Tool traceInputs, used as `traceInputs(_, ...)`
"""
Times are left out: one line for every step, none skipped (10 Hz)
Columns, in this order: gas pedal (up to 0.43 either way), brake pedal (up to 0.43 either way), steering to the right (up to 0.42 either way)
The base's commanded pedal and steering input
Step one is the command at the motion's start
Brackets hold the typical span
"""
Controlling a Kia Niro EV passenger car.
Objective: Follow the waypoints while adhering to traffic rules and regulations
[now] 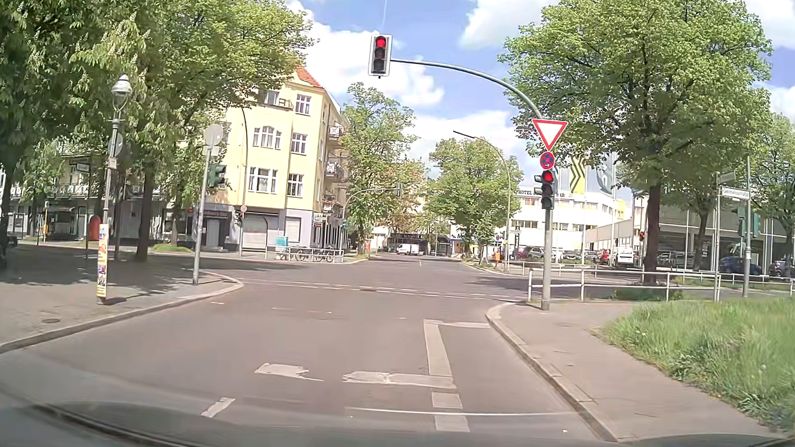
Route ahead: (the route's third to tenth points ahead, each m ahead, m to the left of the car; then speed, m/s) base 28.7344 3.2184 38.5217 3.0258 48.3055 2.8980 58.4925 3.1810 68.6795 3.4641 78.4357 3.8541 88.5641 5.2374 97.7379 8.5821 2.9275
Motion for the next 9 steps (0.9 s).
traceInputs(0.0,0.311,-0.011)
traceInputs(0.0,0.311,-0.005)
traceInputs(0.0,0.311,-0.004)
traceInputs(0.0,0.311,-0.004)
traceInputs(0.0,0.311,-0.004)
traceInputs(0.0,0.311,-0.004)
traceInputs(0.0,0.311,-0.003)
traceInputs(0.0,0.311,-0.004)
traceInputs(0.0,0.311,-0.003)
